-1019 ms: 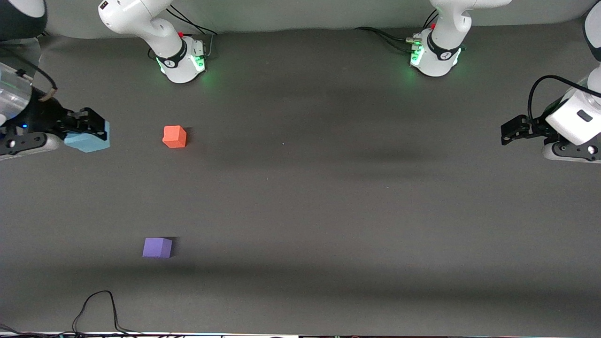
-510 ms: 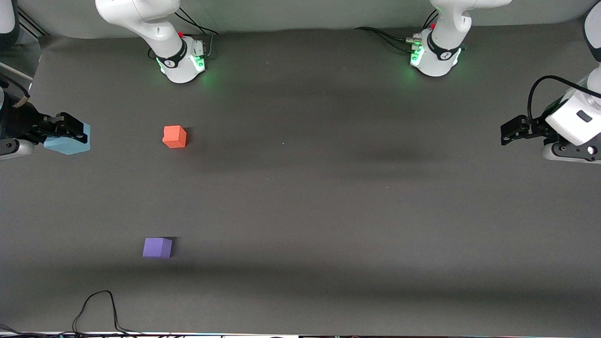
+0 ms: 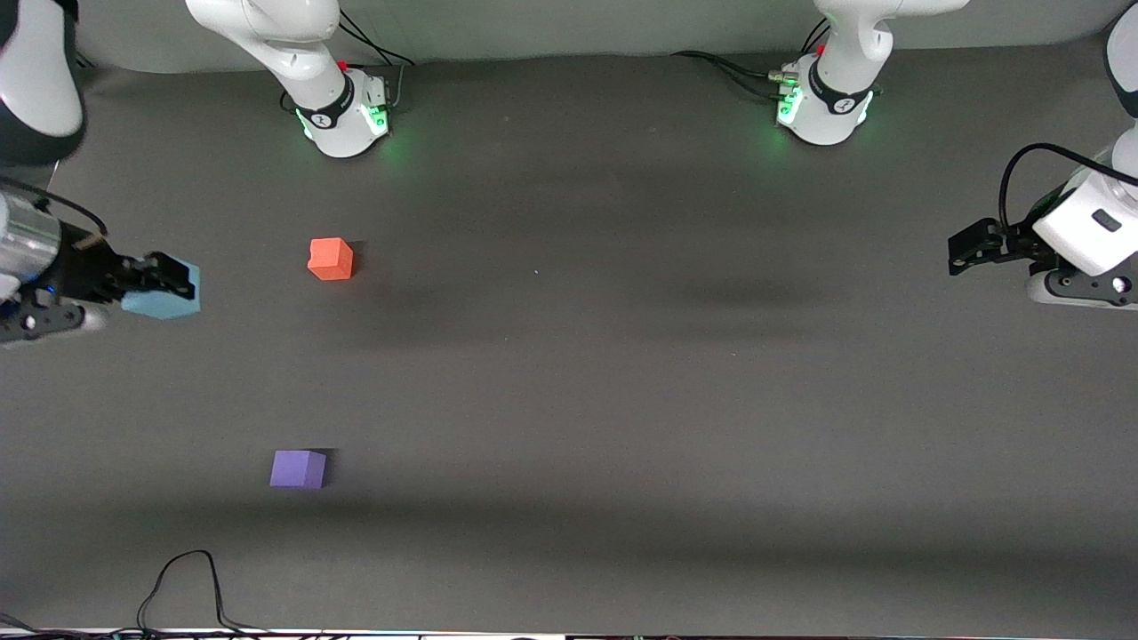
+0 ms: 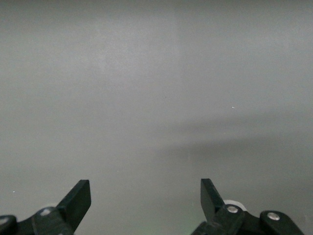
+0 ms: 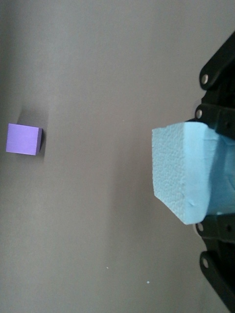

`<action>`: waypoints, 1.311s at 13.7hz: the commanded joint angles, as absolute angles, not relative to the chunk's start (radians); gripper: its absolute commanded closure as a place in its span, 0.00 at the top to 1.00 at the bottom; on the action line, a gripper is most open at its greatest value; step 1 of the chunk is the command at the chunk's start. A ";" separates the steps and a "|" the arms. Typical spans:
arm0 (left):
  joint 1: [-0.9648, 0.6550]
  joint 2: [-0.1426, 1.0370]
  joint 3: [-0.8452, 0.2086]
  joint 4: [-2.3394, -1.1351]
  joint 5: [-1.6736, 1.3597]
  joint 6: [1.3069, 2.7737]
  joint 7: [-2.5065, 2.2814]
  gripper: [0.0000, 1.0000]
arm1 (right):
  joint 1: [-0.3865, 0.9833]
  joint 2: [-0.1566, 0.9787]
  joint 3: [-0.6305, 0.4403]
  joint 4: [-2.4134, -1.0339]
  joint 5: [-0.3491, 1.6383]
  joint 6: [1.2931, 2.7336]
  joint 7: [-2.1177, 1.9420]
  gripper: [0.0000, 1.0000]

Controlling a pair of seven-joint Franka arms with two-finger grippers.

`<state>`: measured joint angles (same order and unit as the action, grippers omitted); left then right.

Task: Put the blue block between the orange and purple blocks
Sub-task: 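Move the blue block between the orange and purple blocks, lower it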

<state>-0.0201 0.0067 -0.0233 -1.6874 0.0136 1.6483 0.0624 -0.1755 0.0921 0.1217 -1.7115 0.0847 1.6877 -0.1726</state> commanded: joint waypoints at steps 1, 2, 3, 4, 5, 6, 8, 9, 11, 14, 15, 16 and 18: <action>-0.017 0.014 -0.023 -1.671 0.002 1.640 0.071 1.00 | -0.179 0.202 0.127 -1.719 0.091 1.768 -0.163 0.49; -0.015 0.014 -0.023 -1.671 0.002 1.640 0.071 1.00 | -0.181 0.237 0.127 -1.738 0.094 1.811 -0.160 0.49; -0.015 0.014 -0.023 -1.672 0.002 1.640 0.069 1.00 | -0.181 0.262 0.124 -1.767 0.095 1.860 -0.158 0.49; -0.015 0.014 -0.023 -1.672 0.002 1.640 0.069 1.00 | -0.184 0.281 0.124 -1.804 0.095 1.917 -0.158 0.49; -0.014 0.014 -0.023 -1.672 -0.002 1.640 0.069 1.00 | -0.184 0.296 0.123 -1.840 0.097 1.968 -0.158 0.49; -0.014 0.014 -0.023 -1.672 -0.006 1.641 0.069 1.00 | -0.184 0.307 0.123 -1.886 0.097 2.033 -0.156 0.49; -0.014 0.014 -0.023 -1.672 -0.006 1.641 0.069 1.00 | -0.181 0.328 0.123 -2.001 0.097 2.197 -0.141 0.50; -0.014 0.015 -0.023 -1.672 -0.006 1.640 0.069 1.00 | -0.178 0.339 0.124 -2.052 0.097 2.274 -0.130 0.50; -0.014 0.014 -0.023 -1.672 -0.006 1.640 0.069 1.00 | -0.172 0.376 0.123 -2.117 0.097 2.392 -0.123 0.51; -0.014 0.015 -0.023 -1.672 -0.006 1.640 0.069 1.00 | -0.160 0.402 0.123 -2.201 0.095 2.529 -0.075 0.51; -0.014 0.015 -0.023 -1.672 -0.006 1.640 0.069 1.00 | -0.156 0.419 0.123 -2.203 0.097 2.543 -0.074 0.52; -0.014 0.015 -0.023 -1.672 -0.006 1.640 0.069 1.00 | -0.156 0.428 0.123 -2.203 0.097 2.555 -0.074 0.53; -0.014 0.015 -0.023 -1.672 -0.006 1.640 0.069 1.00 | -0.156 0.442 0.121 -2.204 0.097 2.579 -0.074 0.64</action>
<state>-0.0188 0.0105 -0.0223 -1.6876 0.0064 1.6484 0.0624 -0.1640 0.4359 0.1243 -2.2000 0.0873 2.5503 -0.0927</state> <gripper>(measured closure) 0.000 0.401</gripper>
